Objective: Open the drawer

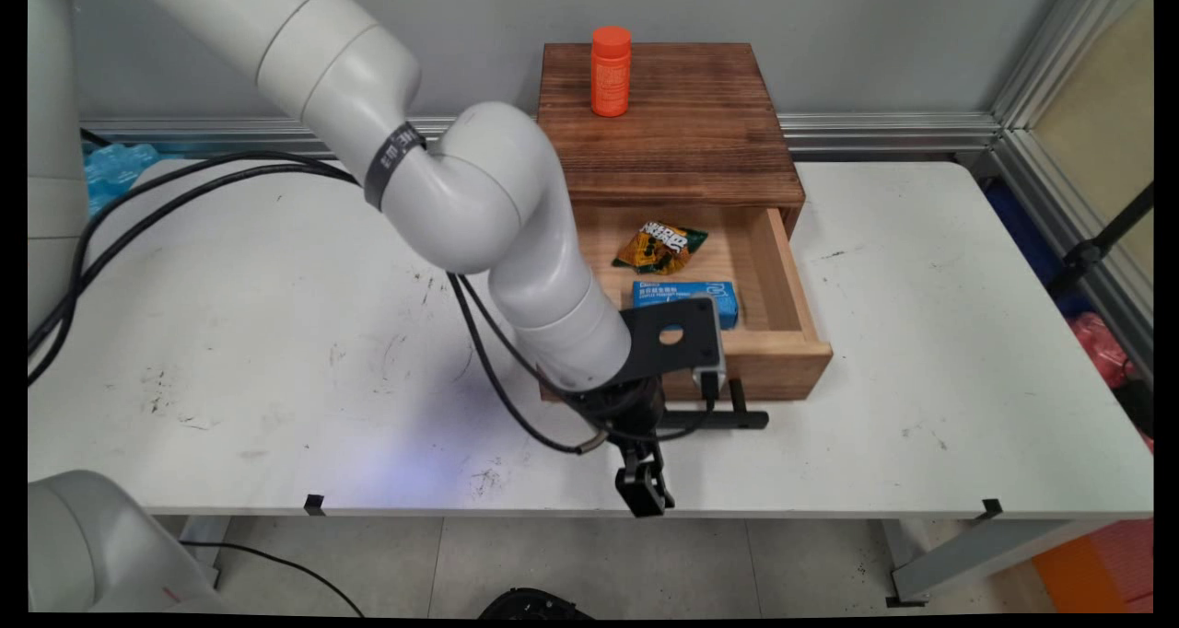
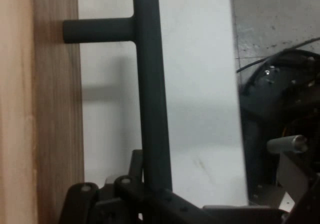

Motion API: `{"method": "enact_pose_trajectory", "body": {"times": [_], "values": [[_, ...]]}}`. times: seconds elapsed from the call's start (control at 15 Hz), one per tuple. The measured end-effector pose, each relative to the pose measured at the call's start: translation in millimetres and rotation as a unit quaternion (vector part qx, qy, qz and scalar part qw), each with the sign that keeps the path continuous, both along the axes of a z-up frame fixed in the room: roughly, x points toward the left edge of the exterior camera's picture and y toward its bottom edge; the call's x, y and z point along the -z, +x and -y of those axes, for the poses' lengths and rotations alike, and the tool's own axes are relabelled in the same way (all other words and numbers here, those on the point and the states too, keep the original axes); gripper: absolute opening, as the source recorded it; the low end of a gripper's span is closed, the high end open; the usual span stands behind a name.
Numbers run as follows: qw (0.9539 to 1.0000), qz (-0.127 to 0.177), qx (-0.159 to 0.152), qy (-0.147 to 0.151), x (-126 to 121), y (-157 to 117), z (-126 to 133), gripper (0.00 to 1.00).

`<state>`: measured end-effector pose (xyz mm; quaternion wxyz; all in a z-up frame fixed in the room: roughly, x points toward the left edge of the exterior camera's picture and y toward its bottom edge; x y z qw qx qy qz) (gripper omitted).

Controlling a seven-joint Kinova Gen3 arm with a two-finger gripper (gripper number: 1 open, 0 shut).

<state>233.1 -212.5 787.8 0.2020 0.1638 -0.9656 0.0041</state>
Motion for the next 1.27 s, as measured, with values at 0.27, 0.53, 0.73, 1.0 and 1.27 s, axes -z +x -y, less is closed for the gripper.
{"method": "enact_pose_trajectory", "body": {"times": [0.27, 0.53, 0.73, 1.0, 1.27], "values": [[1.0, -0.001, 0.005, 0.004, 0, -7, -18, 1.0], [0.9999, -0.004, 0.009, 0.006, 0, -16, -34, 1.0], [0.9999, -0.006, 0.01, 0.008, -1, -21, -42, 1.0], [0.9998, -0.008, 0.011, 0.012, -3, -27, -53, 1.0], [0.9997, -0.01, 0.011, 0.017, -5, -32, -64, 1.0]]}}
